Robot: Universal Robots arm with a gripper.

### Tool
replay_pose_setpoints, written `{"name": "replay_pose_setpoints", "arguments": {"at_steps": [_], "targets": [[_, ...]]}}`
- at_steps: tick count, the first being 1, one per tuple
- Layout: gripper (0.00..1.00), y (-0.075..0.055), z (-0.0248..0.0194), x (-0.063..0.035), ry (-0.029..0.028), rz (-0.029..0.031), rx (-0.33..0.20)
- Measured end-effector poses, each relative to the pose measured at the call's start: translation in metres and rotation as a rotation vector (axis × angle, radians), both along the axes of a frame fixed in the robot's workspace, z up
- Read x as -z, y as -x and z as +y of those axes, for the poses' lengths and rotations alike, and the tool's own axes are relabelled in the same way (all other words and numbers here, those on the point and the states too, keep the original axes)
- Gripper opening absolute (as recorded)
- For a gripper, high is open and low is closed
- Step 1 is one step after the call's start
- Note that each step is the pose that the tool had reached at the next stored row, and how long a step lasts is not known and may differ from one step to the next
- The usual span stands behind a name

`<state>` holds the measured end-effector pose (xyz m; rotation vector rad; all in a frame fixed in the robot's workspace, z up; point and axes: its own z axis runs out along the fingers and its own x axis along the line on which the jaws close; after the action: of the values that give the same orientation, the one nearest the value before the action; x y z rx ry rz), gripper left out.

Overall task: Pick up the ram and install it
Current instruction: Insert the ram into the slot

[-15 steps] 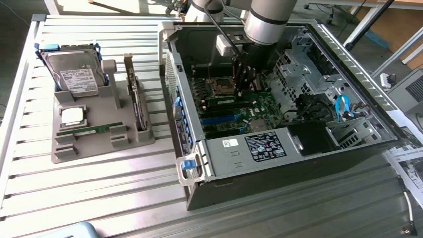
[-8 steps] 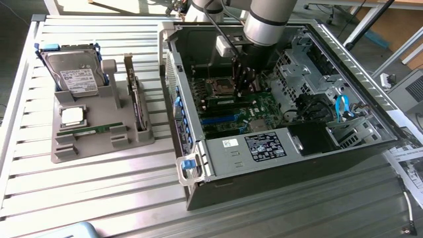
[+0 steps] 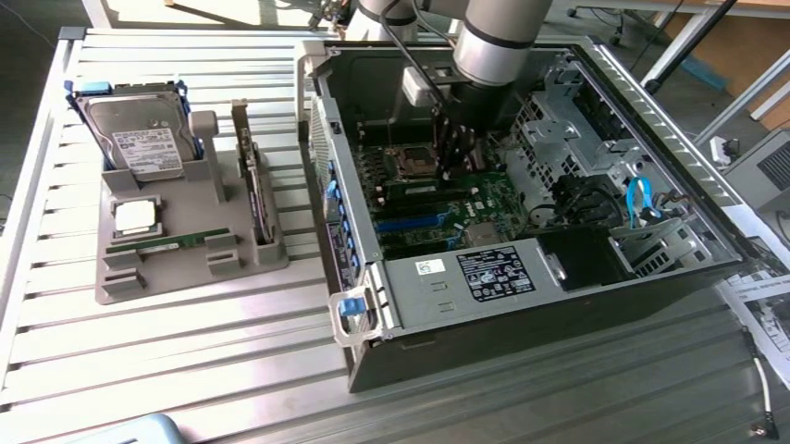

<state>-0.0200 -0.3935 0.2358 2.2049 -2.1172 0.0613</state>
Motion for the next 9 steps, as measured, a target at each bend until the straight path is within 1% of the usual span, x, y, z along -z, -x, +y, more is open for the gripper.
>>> {"name": "replay_pose_setpoints", "arguments": {"at_steps": [3, 9], "targets": [[0.14, -0.0006, 0.002, 0.0013, -0.0002, -0.0001, 0.0], [0.14, -0.0007, 0.0021, 0.0024, 0.0, 0.0001, 0.0]]}}
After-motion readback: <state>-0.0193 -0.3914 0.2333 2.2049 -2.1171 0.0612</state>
